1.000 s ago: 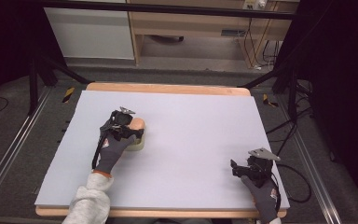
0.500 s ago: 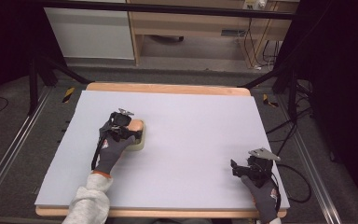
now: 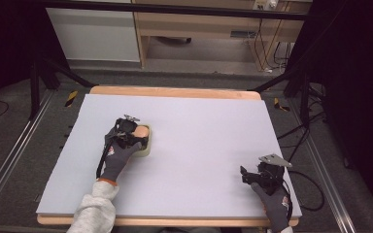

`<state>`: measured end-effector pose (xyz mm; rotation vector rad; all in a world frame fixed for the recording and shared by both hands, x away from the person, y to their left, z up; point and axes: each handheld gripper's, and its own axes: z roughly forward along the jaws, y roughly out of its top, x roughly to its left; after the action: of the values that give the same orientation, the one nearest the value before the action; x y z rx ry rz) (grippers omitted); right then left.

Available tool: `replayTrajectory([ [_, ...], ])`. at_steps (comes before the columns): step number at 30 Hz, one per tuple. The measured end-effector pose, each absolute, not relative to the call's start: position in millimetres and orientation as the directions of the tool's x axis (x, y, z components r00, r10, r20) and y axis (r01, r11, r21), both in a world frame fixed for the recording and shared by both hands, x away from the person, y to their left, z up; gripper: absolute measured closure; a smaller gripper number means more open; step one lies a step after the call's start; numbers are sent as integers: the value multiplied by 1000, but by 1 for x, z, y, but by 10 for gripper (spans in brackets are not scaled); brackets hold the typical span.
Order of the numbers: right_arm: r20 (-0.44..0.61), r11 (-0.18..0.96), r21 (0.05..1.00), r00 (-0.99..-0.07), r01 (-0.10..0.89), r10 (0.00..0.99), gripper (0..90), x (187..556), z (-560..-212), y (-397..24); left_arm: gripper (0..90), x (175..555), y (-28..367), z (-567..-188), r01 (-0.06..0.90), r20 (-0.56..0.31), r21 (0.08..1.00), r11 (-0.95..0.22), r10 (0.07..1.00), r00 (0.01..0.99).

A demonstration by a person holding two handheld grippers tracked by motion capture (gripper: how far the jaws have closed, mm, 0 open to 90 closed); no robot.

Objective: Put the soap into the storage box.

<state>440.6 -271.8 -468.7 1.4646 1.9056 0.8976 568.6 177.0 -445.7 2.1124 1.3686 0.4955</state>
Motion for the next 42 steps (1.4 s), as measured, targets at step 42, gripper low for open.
replayTrajectory([
  [42,-29,150,794,-210,589,977,61,440,-469,-278,241,512,208,-414,574,-57,770,-280,865,498],
])
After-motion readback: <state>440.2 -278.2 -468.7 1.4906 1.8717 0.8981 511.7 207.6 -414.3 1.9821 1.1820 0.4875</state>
